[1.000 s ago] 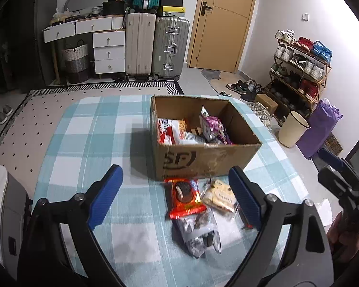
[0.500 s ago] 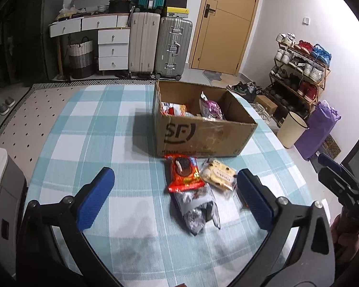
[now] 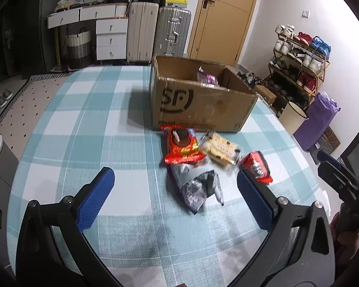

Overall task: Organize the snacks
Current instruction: 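Move both tools back toward the remaining snacks on the table, then grasp the red wafer pack with the right gripper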

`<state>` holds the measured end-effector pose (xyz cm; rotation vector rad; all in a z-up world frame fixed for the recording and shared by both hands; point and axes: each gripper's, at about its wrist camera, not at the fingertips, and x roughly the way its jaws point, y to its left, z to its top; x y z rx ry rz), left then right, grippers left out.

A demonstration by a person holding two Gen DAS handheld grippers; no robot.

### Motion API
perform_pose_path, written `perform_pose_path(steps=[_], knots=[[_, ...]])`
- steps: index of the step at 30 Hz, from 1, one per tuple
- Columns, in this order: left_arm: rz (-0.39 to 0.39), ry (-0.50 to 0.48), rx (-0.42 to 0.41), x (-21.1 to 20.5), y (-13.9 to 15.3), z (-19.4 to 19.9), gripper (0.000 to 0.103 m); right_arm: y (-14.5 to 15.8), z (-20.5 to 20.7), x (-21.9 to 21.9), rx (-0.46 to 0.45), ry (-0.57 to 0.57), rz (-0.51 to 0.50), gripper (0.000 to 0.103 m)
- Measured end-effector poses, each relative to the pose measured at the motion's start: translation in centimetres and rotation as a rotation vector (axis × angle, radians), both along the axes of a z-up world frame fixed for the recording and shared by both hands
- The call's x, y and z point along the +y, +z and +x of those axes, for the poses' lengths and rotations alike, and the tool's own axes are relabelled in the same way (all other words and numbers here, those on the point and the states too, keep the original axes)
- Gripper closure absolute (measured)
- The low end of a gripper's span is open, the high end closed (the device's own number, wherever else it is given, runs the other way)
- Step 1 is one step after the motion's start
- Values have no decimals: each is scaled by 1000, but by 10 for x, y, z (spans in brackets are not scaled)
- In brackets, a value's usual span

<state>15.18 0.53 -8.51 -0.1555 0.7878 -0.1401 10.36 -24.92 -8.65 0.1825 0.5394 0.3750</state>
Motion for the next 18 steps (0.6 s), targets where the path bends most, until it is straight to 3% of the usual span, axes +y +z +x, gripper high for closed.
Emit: perform_pose_path(steps=[18], knots=[[-28, -10, 93, 5, -53, 15, 1, -52, 49, 14, 133, 17, -16, 5]])
